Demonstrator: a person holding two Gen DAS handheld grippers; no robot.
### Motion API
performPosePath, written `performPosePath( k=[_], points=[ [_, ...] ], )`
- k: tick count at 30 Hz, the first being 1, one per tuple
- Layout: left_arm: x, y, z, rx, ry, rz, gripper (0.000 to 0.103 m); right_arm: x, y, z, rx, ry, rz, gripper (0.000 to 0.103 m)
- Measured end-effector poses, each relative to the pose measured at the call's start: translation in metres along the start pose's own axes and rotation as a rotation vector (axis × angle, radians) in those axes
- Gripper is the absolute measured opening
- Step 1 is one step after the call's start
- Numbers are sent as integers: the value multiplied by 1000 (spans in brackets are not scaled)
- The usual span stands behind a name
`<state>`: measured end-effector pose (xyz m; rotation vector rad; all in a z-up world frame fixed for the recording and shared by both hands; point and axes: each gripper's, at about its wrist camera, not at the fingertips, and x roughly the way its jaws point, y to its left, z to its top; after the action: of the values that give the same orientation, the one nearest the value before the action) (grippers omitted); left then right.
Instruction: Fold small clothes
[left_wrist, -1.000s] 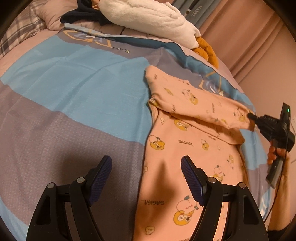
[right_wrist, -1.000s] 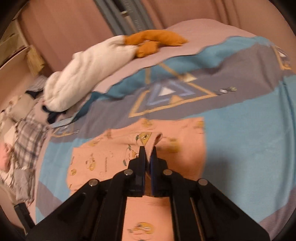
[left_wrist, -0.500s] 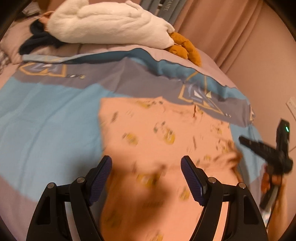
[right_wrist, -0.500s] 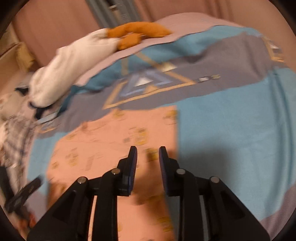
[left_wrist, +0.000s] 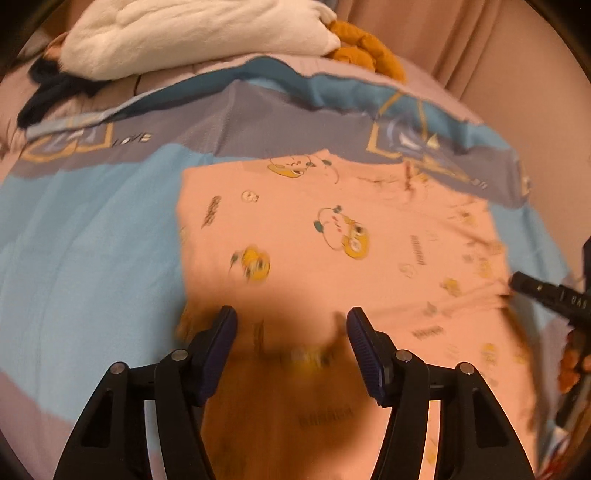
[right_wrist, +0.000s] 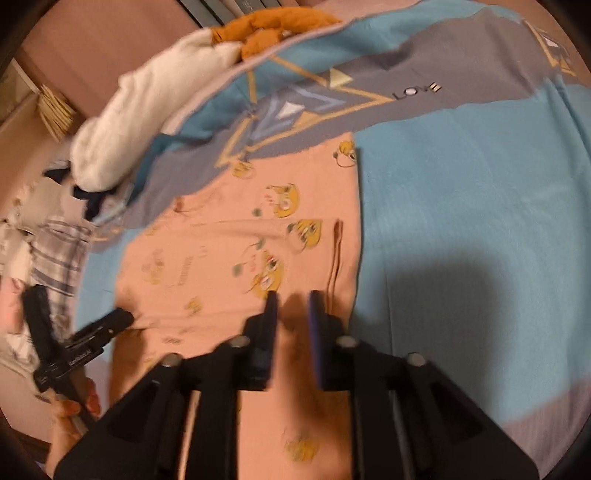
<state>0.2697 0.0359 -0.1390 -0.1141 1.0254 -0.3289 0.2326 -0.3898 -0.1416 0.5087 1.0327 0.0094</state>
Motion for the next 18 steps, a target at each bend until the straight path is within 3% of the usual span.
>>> performPosePath(
  k=[2,3,9,14,18],
  points=[
    [-20,12,-13,-41,-5,-20,82,-27,1,-16,0,-21,8,57],
    [-32,20,-24,-68,-12,-34,83,-38,1,-24,-1,-29,9,58],
    [-83,70,-94,-224,3,-71,83,-91,-22,-80,56,-23,21,58],
    [-106,90,-153,-358,16,-235,83,-109,-33,-133,81,24,17,58],
    [-119,79,-180,-352,7,-286,83,-113,-37,-168,104,78,52,58]
  ],
)
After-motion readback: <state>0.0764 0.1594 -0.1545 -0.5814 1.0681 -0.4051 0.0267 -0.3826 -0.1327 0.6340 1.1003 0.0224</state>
